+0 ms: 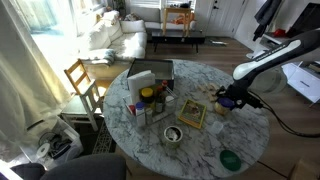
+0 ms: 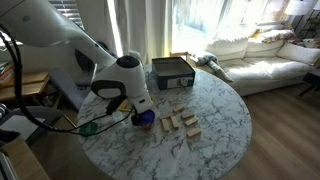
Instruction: Put the right can on the left can, then put the measuring spoon on the can
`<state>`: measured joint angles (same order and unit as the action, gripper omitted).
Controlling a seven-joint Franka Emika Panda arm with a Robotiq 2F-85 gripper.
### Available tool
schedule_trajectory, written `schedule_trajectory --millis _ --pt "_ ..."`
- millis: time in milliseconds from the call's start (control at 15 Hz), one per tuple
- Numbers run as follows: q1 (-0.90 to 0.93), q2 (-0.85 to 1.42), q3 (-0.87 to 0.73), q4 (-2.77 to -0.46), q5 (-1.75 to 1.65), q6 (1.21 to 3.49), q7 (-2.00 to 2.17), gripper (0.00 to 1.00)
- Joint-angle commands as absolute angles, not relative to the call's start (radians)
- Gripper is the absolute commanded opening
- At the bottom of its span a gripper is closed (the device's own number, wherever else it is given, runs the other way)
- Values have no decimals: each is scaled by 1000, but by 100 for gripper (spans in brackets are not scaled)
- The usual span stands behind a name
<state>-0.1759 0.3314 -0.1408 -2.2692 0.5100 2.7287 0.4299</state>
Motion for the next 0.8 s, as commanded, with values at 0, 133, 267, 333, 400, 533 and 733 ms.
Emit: schedule_trajectory --millis 0,133,267,333,400,533,733 --pt "-132 243 -147 -2309 432 2744 422 70" --pt "-121 195 -132 -2318 405 2723 393 70" --pt "-116 144 -98 -2332 405 2686 323 70" --pt "-111 119 -80 -2341 414 2667 287 70" --pt "-102 92 -62 -2351 424 2649 255 70" --pt "-79 40 -33 -2372 420 2612 205 70" --pt "-32 -16 8 -2408 407 2562 148 70"
